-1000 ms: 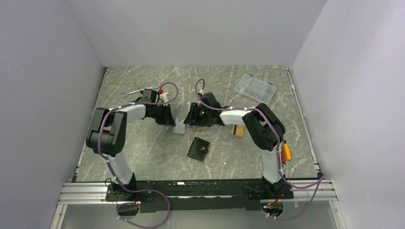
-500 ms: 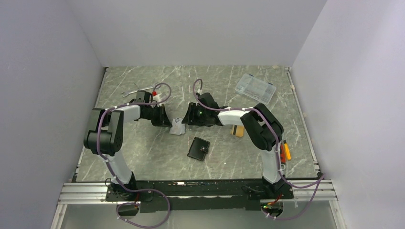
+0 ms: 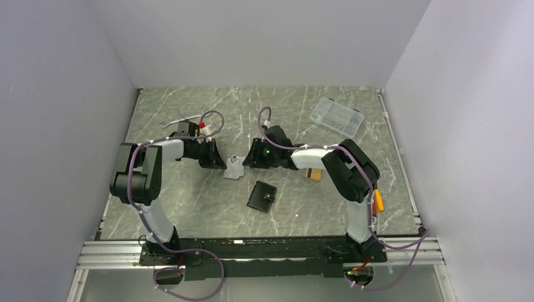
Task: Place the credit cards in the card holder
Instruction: Pick up the credit card from the center of the board.
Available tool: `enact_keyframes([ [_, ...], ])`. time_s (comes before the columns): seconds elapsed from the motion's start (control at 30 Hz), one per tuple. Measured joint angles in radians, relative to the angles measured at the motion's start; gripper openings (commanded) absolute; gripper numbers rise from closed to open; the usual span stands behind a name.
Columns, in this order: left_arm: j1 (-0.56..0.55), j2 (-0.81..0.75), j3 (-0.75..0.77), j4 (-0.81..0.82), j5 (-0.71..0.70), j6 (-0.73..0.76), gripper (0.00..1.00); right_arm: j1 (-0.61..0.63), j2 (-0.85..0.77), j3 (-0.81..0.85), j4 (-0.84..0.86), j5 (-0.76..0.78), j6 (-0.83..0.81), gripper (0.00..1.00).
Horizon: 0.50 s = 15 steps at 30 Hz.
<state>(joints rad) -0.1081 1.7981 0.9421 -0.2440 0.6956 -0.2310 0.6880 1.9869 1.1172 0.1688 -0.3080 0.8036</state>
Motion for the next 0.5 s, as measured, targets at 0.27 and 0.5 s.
enact_keyframes([
  [0.27, 0.0, 0.0, 0.0, 0.0, 0.0, 0.0, 0.02, 0.0, -0.007, -0.028, 0.13, -0.072, 0.082, 0.39],
  [0.5, 0.0, 0.0, 0.0, 0.0, -0.001, 0.0, 0.01, 0.001, 0.037, -0.025, 0.2, -0.122, 0.133, 0.39],
])
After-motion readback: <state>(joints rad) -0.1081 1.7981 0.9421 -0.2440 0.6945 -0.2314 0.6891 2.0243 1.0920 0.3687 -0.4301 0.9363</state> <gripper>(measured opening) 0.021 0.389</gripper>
